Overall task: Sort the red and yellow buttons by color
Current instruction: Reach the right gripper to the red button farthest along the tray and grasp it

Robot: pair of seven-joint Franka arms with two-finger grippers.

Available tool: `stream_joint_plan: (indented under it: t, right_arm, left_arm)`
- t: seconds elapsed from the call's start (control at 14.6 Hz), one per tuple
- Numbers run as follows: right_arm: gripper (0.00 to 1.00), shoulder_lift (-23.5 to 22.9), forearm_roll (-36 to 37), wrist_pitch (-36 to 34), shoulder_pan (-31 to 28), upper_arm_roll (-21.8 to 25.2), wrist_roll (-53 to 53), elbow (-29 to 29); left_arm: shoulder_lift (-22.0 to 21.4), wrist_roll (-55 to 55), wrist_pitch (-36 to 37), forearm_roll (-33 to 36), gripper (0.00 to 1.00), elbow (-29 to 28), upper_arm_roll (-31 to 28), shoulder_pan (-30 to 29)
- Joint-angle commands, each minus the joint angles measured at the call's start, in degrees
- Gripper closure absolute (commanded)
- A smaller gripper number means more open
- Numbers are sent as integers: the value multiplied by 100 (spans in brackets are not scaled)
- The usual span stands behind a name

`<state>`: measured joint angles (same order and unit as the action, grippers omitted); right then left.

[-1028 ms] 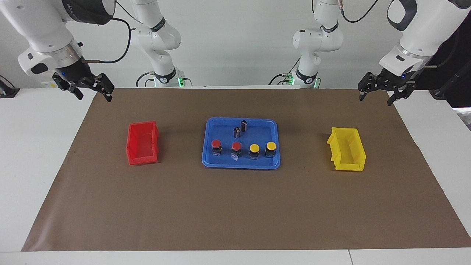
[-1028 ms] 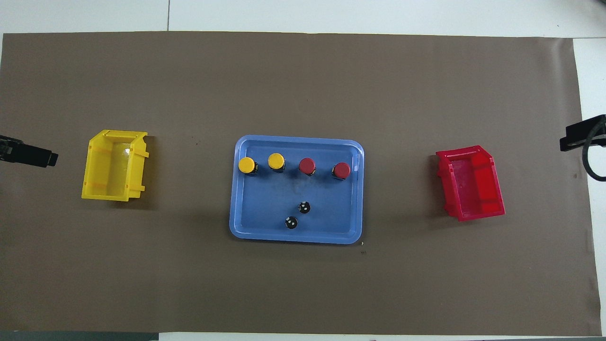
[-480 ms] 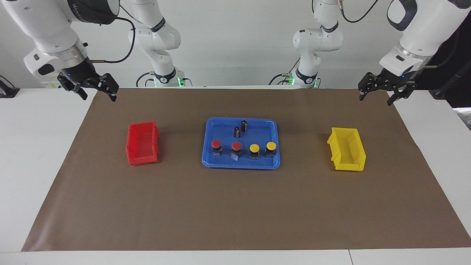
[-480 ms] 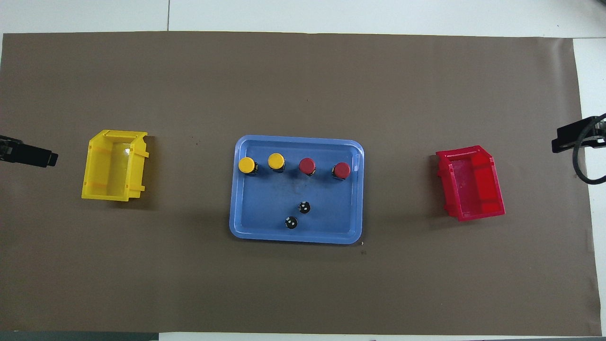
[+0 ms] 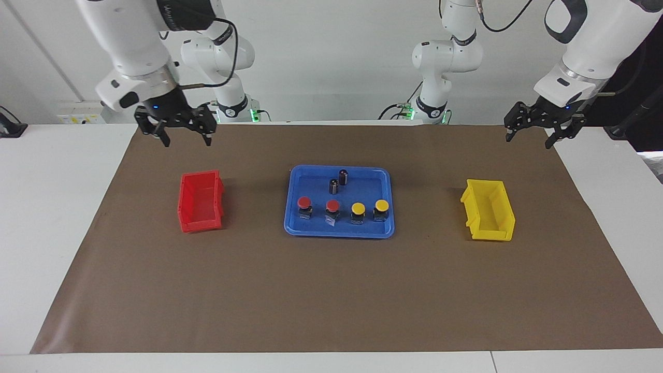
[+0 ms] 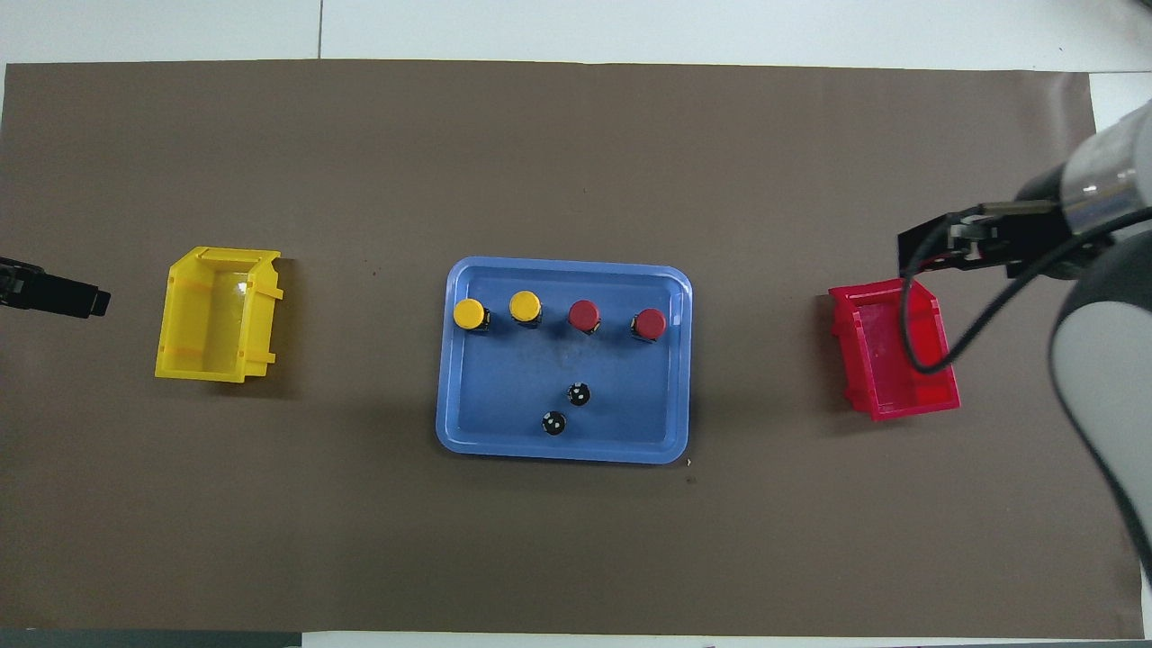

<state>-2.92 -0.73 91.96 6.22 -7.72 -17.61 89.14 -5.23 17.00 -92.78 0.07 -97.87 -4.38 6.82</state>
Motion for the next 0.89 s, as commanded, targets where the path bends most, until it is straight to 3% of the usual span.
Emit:
stream_joint_plan:
  t: [0.0, 0.14, 0.41, 0.82]
  right_arm:
    - [0, -690, 72, 750, 755, -19, -1108, -20]
    - [0, -903, 90, 1611, 1048, -19, -1586, 426]
    - [0, -850, 90, 3115, 1249, -19, -1692, 1701]
    - [4, -1132, 99, 3654, 1338, -27, -1737, 2168]
  left_arm:
    - [-22, 66, 111, 107, 0, 66, 33, -31]
    - [-22, 66, 102, 107, 0, 66, 33, -31]
    - [-22, 57, 102, 107, 0, 66, 33, -31]
    - [-31, 49, 173, 99, 0, 66, 42, -215]
